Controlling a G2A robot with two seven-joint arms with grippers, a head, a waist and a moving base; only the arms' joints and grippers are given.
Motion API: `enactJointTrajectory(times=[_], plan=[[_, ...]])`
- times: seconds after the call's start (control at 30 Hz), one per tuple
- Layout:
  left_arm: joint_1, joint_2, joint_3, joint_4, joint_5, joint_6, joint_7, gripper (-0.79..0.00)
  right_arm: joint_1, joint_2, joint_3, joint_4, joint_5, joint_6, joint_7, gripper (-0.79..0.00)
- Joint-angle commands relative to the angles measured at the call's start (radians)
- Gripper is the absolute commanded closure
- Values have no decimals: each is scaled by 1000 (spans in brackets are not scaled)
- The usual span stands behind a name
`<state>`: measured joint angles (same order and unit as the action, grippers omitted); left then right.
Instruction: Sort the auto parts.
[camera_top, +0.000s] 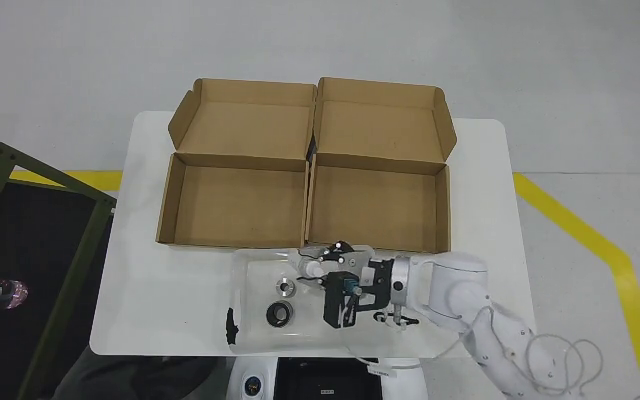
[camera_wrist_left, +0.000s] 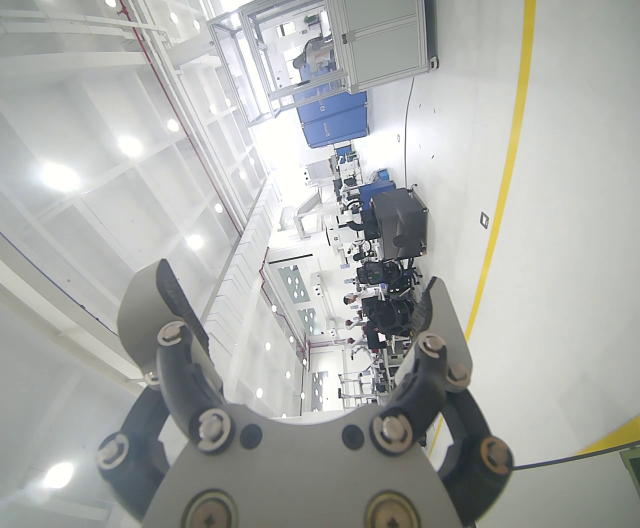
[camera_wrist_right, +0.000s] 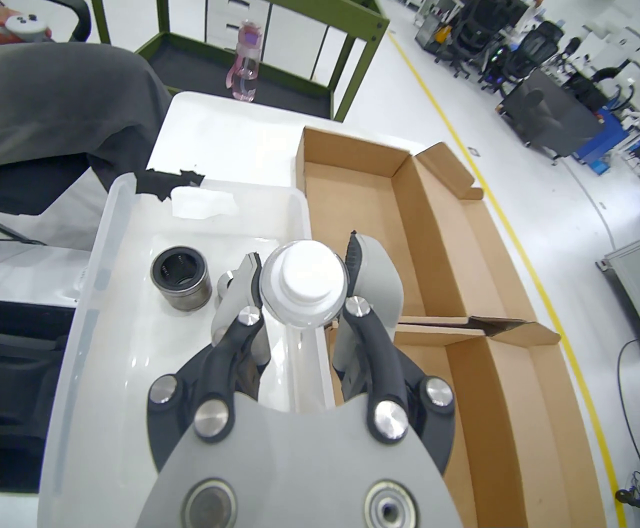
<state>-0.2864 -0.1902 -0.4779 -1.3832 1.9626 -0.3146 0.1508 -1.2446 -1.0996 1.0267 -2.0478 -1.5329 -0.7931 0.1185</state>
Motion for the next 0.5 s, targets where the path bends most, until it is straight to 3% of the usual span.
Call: enactJointTrajectory(times=[0.0, 0.47], plan=[[0, 0, 0, 0, 0, 0, 0, -785, -7, 2, 11, -7, -27, 21, -47, 0], [0, 0, 0, 0, 0, 0, 0, -785, -36, 10, 98, -33, -57, 143, -220, 0]])
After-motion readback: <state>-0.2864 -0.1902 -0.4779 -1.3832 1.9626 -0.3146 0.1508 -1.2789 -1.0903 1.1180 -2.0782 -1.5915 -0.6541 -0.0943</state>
